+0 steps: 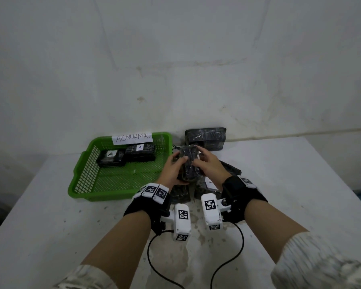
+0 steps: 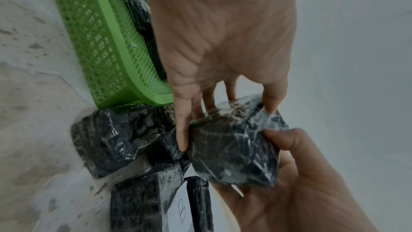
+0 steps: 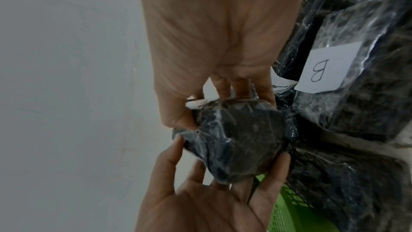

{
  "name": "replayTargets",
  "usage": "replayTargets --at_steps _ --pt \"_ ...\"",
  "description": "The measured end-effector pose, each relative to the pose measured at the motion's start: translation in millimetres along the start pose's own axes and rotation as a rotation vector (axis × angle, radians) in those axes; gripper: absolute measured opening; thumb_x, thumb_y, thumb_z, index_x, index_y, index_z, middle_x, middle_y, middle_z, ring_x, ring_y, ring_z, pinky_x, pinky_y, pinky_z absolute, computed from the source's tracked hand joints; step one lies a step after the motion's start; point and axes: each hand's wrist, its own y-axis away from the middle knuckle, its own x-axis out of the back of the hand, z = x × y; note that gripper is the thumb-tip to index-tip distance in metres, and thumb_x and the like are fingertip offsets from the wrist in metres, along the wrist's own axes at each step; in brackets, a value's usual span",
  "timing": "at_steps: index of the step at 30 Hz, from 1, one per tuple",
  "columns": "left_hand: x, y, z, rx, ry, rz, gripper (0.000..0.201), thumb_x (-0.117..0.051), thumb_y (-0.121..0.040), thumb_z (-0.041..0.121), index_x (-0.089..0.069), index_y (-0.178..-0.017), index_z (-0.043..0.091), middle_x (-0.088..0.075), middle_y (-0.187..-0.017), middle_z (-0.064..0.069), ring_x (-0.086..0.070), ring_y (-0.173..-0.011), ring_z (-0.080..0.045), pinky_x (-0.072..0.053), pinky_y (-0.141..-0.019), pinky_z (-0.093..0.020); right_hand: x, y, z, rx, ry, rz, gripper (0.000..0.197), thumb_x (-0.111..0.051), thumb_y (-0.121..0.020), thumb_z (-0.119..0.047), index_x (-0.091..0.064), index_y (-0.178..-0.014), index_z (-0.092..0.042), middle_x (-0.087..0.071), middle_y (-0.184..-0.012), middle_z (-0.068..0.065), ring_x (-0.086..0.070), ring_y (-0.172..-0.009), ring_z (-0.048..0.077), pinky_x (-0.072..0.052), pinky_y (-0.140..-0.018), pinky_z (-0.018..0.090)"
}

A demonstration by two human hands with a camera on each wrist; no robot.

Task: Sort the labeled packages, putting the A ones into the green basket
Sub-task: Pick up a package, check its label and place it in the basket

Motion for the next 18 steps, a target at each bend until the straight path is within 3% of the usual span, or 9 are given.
replayTargets --at_steps 4,6,8,11,15,18 --pt "2.3 0.7 -0.7 0.018 -0.052 -0.020 0.053 -0.055 -0.091 0.009 -0.037 -0.139 0.021 -0.047 -0.133 -0.017 -0.047 -0.122 -0.037 -0.049 -0.085 -0.060 0.5 1.7 1.5 0.012 0.006 0.001 0.043 -0.051 -0.094 -0.002 -0.049 -0.136 -0.012 -0.065 -0.095 0.001 -0.061 -0.079 0.009 -0.051 -0.064 0.014" --pt "3.7 0.1 -1.2 -0.001 -0.070 -0.010 0.051 -0.056 -0.090 0.009 -0.038 -0.136 0.022 -0.047 -0.133 -0.018 -0.047 -0.122 -0.038 -0.049 -0.084 -0.062 -0.4 3.5 0.1 -0.008 -0.033 -0.050 0.045 -0.050 -0.094 -0.001 -0.047 -0.133 -0.022 -0.065 -0.094 -0.004 -0.062 -0.081 0.006 -0.050 -0.064 0.014" --pt "3.4 0.6 -1.2 -0.016 -0.076 0.000 0.051 -0.056 -0.089 0.009 -0.038 -0.135 0.023 -0.048 -0.131 -0.017 -0.048 -0.120 -0.037 -0.049 -0.084 -0.061 -1.4 3.8 -0.8 -0.034 -0.034 -0.091 0.056 -0.053 -0.092 0.000 -0.039 -0.138 -0.029 -0.066 -0.100 -0.004 -0.063 -0.090 0.008 -0.051 -0.073 0.019" --pt "2.2 1.2 -1.2 -0.043 -0.101 0.019 0.053 -0.057 -0.089 0.009 -0.036 -0.136 0.023 -0.051 -0.120 -0.014 -0.053 -0.111 -0.034 -0.052 -0.081 -0.056 -1.8 3.7 -0.7 -0.052 -0.014 -0.110 0.061 -0.052 -0.089 0.006 -0.040 -0.141 -0.022 -0.065 -0.107 0.002 -0.060 -0.097 0.015 -0.049 -0.083 0.027" --pt "2.2 1.8 -2.9 -0.082 -0.165 0.031 0.055 -0.060 -0.087 0.010 -0.035 -0.135 0.022 -0.051 -0.103 -0.005 -0.052 -0.098 -0.026 -0.056 -0.067 -0.045 1.0 5.2 -1.2 -0.115 -0.125 -0.137 0.058 -0.043 -0.087 0.016 -0.046 -0.136 -0.015 -0.063 -0.101 0.005 -0.061 -0.089 0.015 -0.053 -0.069 0.021" --pt "2.2 2.1 -3.9 -0.093 -0.163 0.042 0.054 -0.061 -0.087 0.011 -0.035 -0.133 0.022 -0.051 -0.113 -0.011 -0.053 -0.097 -0.025 -0.056 -0.065 -0.043 1.6 4.5 -1.5 -0.143 -0.152 -0.160 0.055 -0.043 -0.089 0.014 -0.048 -0.134 -0.017 -0.063 -0.105 0.010 -0.061 -0.093 0.020 -0.052 -0.077 0.029"
